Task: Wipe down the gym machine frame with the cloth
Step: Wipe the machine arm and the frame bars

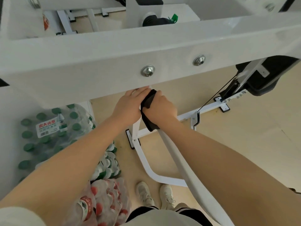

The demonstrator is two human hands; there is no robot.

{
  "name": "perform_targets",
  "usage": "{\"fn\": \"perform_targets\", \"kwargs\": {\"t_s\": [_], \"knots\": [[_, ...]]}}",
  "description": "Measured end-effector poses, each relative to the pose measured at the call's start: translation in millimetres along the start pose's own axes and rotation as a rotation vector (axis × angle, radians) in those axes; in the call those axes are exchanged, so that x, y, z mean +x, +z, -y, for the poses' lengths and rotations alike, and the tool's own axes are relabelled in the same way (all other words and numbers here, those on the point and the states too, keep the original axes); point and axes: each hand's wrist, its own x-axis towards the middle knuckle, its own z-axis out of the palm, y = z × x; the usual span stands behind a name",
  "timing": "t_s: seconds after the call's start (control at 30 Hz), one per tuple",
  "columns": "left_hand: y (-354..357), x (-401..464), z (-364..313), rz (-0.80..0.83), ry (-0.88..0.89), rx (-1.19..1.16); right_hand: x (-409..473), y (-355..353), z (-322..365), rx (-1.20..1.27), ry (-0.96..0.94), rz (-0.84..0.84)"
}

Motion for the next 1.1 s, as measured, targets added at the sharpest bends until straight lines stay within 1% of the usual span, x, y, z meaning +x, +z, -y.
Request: {"fn": "perform_targets", "kwargs": {"t_s": [0.1,0.23,0.33,0.4,0.47,0.57,0.63,0.7,0.8,0.9,0.93,1.0,1.1], "knots": [[0,0,-2,0.021,-0.023,-0.005,-13,0,-10,-0.010,-0.025,0.018],[3,-3,-10,0.076,-0.073,0.055,-67,3,-54,-0.026,-0.057,0.019],[4,-4,-18,0.119,-0.089,0.101,-99,5,-78,-0.032,-0.063,0.067],[6,-8,-23,0.120,-0.064,0.155,-100,5,-83,-0.014,-0.063,0.091],[8,-14,-30,0.109,0.007,0.192,-90,3,-78,0.025,-0.058,0.117],[11,-30,-45,0.125,0.071,0.130,-84,-1,-70,0.147,-0.055,0.119],[13,-45,-59,0.115,0.093,0.104,-97,0,-75,0.168,-0.082,0.099],[19,-62,-78,0.075,0.136,0.102,-125,2,-93,0.144,-0.107,0.094],[28,-87,-107,0.029,0.190,0.103,-183,2,-137,0.070,-0.138,0.135],[40,-112,-136,0.047,0.253,0.095,-231,-4,-183,-0.159,-0.229,0.175],[45,-121,-146,0.058,0.285,0.105,-239,-7,-193,-0.216,-0.262,0.176],[55,-139,-166,0.072,0.328,0.123,-243,-13,-201,-0.228,-0.303,0.191],[69,-160,-193,0.106,0.295,0.117,-237,-11,-196,-0.224,-0.325,0.154]]}}
